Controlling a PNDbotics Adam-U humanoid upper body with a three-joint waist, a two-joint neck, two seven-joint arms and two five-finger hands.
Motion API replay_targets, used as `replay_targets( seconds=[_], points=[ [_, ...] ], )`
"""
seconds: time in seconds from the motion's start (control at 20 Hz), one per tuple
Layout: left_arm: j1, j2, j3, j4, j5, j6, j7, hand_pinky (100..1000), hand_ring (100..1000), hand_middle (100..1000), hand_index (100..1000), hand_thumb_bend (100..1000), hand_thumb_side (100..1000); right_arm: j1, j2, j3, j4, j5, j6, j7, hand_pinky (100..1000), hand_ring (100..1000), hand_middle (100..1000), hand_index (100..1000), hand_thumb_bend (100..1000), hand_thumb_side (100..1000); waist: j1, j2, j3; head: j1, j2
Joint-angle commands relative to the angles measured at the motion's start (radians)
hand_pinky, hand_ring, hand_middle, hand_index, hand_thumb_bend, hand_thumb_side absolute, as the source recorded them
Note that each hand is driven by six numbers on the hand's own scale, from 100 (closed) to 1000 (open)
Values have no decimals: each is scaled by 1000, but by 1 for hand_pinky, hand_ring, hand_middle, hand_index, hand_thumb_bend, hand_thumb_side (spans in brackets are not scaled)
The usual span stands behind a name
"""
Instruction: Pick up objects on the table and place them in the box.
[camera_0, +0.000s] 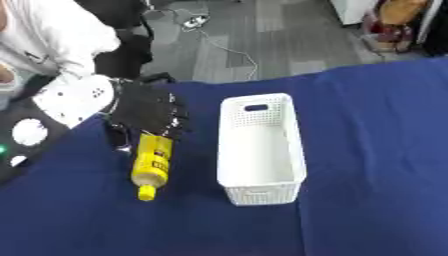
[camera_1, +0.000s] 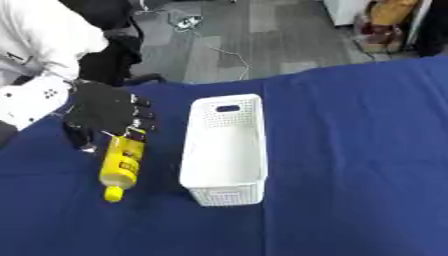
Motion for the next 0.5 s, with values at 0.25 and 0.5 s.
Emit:
replay_targets(
  seconds=[0.25,0.5],
  points=[
    [-2,51,12,13,-31,0,12,748,780,843,844,701,442,-1,-30,-7,-16,3,0,2,309,405,491,569,121,890,-3,-18,8,5,-8],
    [-17,35,14,40,-52,0,24,748,780,843,843,702,445,3,-31,-8,-16,6,2,1,310,405,491,569,122,888,-7,-17,13,6,-14]
  ],
)
